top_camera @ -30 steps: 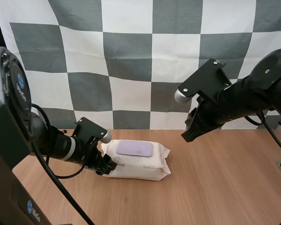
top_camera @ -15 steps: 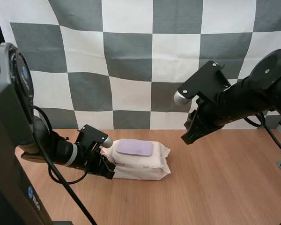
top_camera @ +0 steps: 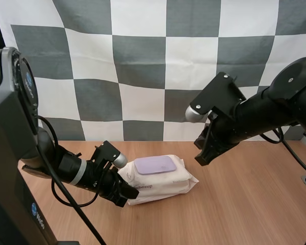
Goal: Open the wet wipes lid
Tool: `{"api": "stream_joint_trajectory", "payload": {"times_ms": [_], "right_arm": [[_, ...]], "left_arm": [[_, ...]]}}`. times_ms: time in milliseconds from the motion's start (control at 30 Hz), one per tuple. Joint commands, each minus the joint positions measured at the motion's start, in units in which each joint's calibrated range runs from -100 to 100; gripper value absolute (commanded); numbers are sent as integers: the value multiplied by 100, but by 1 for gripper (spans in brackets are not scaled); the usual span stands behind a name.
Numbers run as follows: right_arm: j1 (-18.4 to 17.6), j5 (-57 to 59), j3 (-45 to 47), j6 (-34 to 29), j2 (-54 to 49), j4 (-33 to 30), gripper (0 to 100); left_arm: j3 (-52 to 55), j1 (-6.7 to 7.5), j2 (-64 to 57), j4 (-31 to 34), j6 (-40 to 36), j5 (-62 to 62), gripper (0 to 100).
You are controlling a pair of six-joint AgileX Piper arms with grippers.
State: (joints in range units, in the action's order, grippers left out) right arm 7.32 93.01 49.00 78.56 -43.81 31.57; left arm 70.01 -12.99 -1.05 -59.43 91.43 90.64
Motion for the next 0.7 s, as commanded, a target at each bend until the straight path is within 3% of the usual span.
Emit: {"api": "stream_joint_trajectory", "payload": {"times_ms": [0,233,467,600,667], "right_arm": [[1,-145,209,684,20,260,28],[1,-748,1006,2035,188,624,28],[1,-1468,1349,2144,230,712,28],[1,-1479,1506,2144,331,1080,46],[1,-1476,1508,2144,433,1278,50]], "left_arm": [[134,5,-1,38,98,24,0],[339,5,-1,-102,195,24,0],[339,5,-1,-608,195,936,0],[352,5,-1,-586,195,936,0],[368,5,-1,-484,195,936,0]]}}
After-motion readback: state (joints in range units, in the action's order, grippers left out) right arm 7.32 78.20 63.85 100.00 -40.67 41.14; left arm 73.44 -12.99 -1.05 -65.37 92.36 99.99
